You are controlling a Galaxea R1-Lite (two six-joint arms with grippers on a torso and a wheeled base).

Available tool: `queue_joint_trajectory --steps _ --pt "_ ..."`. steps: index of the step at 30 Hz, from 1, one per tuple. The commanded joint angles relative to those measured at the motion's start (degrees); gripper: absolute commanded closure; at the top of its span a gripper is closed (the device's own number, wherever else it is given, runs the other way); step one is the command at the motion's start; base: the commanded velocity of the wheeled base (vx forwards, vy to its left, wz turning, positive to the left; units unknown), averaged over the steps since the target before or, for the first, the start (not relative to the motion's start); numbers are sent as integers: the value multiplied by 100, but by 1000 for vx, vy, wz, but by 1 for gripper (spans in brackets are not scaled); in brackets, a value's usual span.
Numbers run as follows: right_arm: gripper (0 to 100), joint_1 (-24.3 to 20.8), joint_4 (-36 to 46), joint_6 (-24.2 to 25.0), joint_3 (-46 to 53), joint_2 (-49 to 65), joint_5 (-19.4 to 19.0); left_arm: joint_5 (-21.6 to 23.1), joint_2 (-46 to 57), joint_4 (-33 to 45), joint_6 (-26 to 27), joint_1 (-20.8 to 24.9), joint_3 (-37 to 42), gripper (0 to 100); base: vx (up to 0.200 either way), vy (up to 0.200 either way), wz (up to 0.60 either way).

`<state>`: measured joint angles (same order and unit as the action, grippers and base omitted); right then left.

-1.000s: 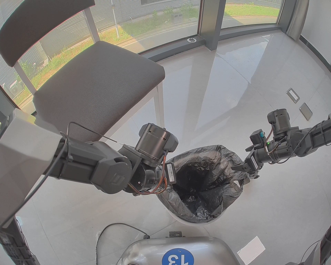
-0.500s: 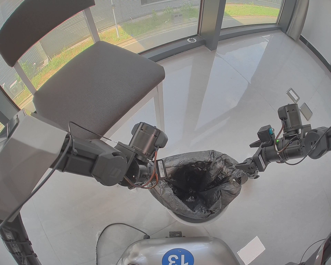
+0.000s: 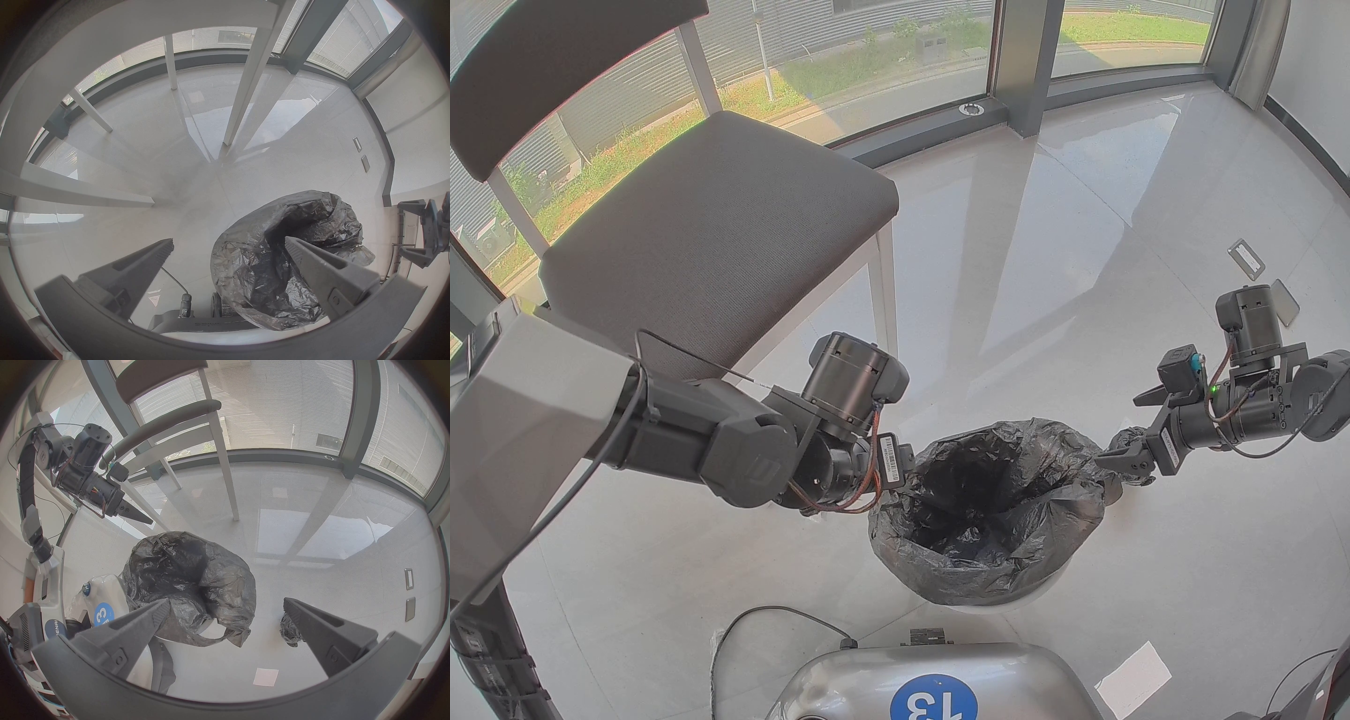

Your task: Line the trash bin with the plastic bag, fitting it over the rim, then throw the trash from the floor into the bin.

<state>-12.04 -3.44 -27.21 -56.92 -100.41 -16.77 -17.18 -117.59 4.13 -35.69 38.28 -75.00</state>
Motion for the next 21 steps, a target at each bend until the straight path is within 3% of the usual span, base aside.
queue_joint_trajectory --steps 1,15,21 --pt "0 -8 -8 -12 190 198 -1 -49 237 9 1 118 82 0 0 0 0" --pt "0 -395 -52 -56 981 549 -10 -234 1388 79 19 540 961 0 0 0 0" --pt "0 -606 -69 -74 981 461 -19 -357 1625 70 493 523 1198 0 0 0 0"
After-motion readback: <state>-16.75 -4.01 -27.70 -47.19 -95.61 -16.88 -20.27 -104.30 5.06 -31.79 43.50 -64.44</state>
